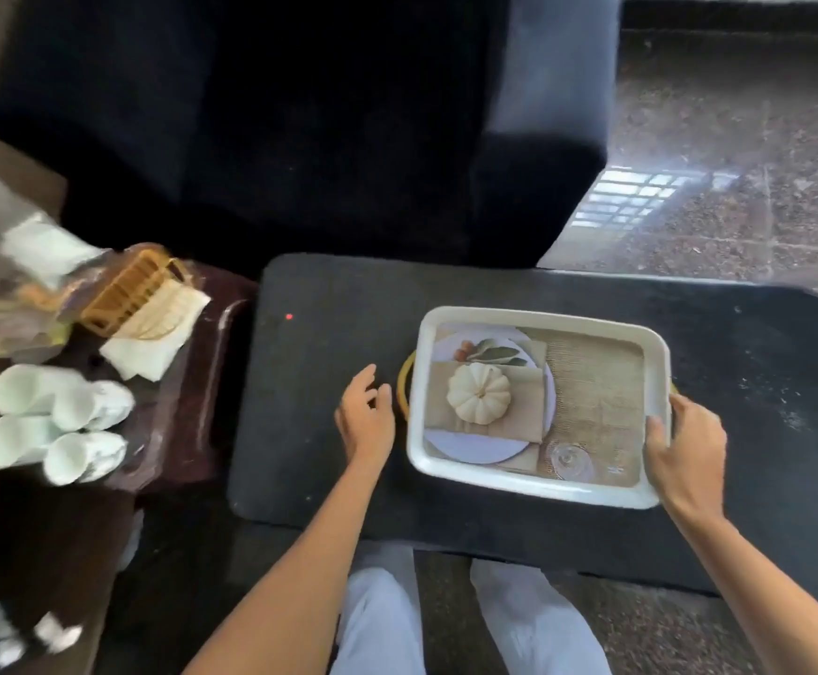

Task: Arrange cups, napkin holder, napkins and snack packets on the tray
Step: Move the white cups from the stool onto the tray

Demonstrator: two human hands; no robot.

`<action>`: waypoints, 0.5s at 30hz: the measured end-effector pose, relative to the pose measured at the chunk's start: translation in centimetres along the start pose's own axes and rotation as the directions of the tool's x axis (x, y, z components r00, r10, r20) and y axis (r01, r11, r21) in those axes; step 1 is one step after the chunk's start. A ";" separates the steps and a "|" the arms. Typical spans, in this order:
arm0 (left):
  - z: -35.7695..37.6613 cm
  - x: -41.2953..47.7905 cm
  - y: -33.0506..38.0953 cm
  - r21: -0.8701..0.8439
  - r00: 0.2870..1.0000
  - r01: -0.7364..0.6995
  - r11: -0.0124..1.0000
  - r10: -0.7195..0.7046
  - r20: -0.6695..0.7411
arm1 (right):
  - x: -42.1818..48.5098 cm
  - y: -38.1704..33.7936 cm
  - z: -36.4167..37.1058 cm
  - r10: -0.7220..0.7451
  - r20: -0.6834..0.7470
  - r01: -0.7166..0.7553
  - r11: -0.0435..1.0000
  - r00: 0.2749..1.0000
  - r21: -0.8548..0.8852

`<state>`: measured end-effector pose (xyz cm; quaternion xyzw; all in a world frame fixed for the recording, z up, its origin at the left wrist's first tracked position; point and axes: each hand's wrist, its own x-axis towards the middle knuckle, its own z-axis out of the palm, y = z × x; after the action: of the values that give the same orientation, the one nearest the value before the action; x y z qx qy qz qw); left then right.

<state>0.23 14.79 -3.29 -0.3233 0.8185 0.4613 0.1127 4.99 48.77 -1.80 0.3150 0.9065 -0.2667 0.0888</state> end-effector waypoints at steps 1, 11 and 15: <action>-1.2 -0.8 0.0 0.018 0.999 -0.041 0.999 0.041 -0.008 | -1.2 -1.4 0.3 -0.054 0.037 0.055 0.998 0.998 -0.025; -18.7 -2.8 -6.0 0.231 0.925 -0.116 0.966 0.189 -0.328 | -14.3 -17.0 7.2 -0.509 0.326 0.577 0.801 0.796 -0.158; -25.6 -1.6 -9.6 0.192 0.863 0.003 0.981 0.094 -0.496 | -19.0 -22.5 10.5 -0.615 0.351 0.696 0.695 0.706 -0.182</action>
<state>10.47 -9.20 4.97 -0.4008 0.8664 0.2852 -0.0859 5.96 18.30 5.19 -0.0880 0.9680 -0.1787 0.1529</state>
